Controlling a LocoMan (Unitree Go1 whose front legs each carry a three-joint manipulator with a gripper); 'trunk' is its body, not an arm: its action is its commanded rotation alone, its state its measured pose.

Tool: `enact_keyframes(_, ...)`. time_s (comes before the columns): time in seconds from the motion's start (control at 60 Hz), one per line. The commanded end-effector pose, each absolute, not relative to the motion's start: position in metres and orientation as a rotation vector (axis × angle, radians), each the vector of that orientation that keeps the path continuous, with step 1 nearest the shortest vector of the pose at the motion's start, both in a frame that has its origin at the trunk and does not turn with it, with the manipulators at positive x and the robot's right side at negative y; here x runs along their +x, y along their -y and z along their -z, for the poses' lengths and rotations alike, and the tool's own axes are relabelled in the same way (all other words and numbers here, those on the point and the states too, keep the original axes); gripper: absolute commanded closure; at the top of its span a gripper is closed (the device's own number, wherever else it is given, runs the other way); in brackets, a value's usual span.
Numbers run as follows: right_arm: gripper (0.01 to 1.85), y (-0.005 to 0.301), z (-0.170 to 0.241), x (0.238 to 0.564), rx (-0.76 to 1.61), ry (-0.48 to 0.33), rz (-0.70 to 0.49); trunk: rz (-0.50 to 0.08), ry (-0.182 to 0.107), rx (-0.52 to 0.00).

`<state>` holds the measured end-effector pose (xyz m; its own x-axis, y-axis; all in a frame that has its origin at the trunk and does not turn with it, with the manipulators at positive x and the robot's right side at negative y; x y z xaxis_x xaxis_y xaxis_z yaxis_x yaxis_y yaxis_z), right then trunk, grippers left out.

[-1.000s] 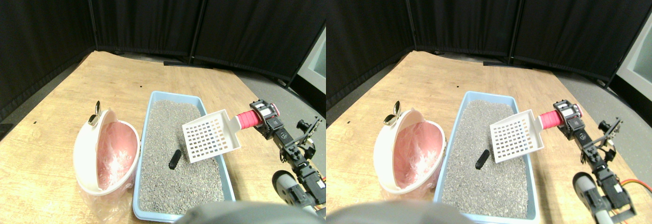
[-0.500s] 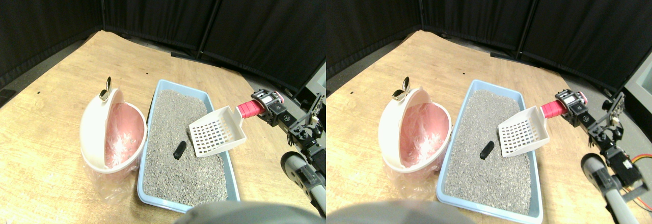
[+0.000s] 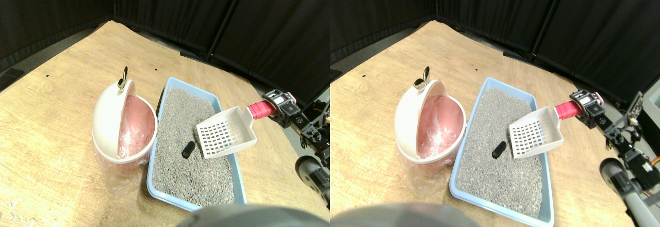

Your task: Scoop (unimanual)

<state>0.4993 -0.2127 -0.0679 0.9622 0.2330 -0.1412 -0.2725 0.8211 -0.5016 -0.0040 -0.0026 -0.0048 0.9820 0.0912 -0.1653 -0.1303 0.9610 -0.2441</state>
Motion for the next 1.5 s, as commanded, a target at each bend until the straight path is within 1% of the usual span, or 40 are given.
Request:
enact_keyframes(0.017,1.80,0.208,0.052,0.498,-0.561,-0.016,-0.283,-0.116,-0.165,-0.268)
enact_keyframes(0.2,1.80,0.209,0.044,0.495,-0.588,-0.032,-0.302,-0.100,-0.171,-0.263)
enact_keyframes(0.333,1.80,0.206,0.043,0.493,-0.590,-0.037,-0.315,-0.100,-0.171,-0.263)
enact_keyframes(0.483,1.80,0.203,0.052,0.490,-0.593,-0.044,-0.363,-0.101,-0.173,-0.266)
enact_keyframes(0.567,1.80,0.202,0.058,0.490,-0.612,-0.047,-0.374,-0.101,-0.173,-0.266)
enact_keyframes(0.617,1.80,0.200,0.060,0.489,-0.631,-0.057,-0.359,-0.104,-0.175,-0.263)
enact_keyframes(0.683,1.80,0.200,0.062,0.490,-0.637,-0.049,-0.388,-0.106,-0.176,-0.265)
enact_keyframes(0.783,1.80,0.199,0.063,0.489,-0.666,-0.046,-0.384,-0.109,-0.180,-0.267)
enact_keyframes(0.85,1.80,0.197,0.062,0.487,-0.674,-0.062,-0.384,-0.109,-0.181,-0.269)
enact_keyframes(0.917,1.80,0.190,0.063,0.484,-0.695,-0.070,-0.376,-0.109,-0.181,-0.270)
enact_keyframes(1.033,1.80,0.184,0.069,0.482,-0.677,-0.066,-0.416,-0.112,-0.176,-0.270)
enact_keyframes(1.117,1.80,0.180,0.076,0.482,-0.666,-0.079,-0.412,-0.118,-0.172,-0.272)
enact_keyframes(1.25,1.80,0.174,0.083,0.482,-0.680,-0.074,-0.397,-0.122,-0.173,-0.273)
enact_keyframes(1.333,1.80,0.170,0.087,0.483,-0.689,-0.063,-0.415,-0.126,-0.174,-0.275)
enact_keyframes(1.417,1.80,0.163,0.093,0.481,-0.704,-0.077,-0.425,-0.133,-0.170,-0.279)
enact_keyframes(1.45,1.80,0.158,0.095,0.477,-0.694,-0.108,-0.409,-0.137,-0.168,-0.280)
enact_keyframes(1.5,1.80,0.153,0.099,0.474,-0.678,-0.094,-0.442,-0.143,-0.170,-0.283)
